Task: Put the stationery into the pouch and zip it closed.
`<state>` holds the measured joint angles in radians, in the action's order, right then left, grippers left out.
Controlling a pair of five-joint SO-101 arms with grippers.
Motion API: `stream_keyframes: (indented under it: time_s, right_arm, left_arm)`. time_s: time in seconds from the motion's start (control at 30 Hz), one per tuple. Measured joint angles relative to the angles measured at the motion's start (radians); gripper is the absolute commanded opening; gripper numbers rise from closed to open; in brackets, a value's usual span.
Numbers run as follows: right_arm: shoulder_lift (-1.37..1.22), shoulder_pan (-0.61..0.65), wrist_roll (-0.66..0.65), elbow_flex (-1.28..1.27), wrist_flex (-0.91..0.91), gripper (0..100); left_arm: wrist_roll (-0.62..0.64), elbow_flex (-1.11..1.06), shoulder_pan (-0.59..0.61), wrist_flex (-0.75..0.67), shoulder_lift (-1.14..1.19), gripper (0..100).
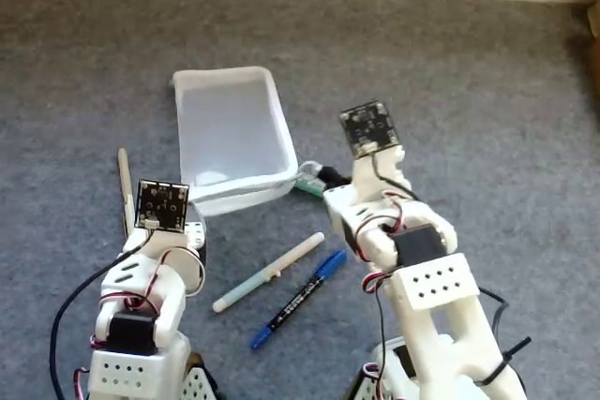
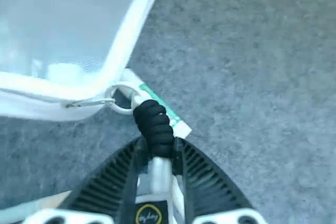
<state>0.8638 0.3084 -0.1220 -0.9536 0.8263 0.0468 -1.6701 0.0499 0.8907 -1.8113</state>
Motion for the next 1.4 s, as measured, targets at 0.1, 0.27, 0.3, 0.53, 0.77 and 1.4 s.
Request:
stream_keyframes:
  time_s: [0.1, 0.27, 0.3, 0.53, 0.77, 1.4]
  right_arm:
    - [0.000, -0.041, 0.000, 0.028, 0.000, 0.5]
    - [0.000, -0.043, 0.000, 0.028, 0.003, 0.5]
    - [0.000, -0.035, 0.000, 0.028, 0.003, 0.5]
    - [0.006, 0.052, 0.000, 0.029, 0.097, 0.5]
    - [0.199, 0.164, 0.000, 0.077, 0.224, 0.5]
    - [0.453, 0.334, -0.026, 0.121, 0.420, 0.5]
  left_arm:
    - [0.000, 0.000, 0.006, 0.000, 0.000, 0]
    - [0.000, 0.000, 0.008, 0.000, 0.000, 0]
    - [0.000, 0.000, 0.008, 0.000, 0.000, 0]
    - [-0.002, 0.000, 0.017, 0.000, 0.000, 8]
    - [-0.003, 0.000, 0.017, 0.000, 0.000, 23]
    - [-0.005, 0.000, 0.018, 0.000, 0.000, 18]
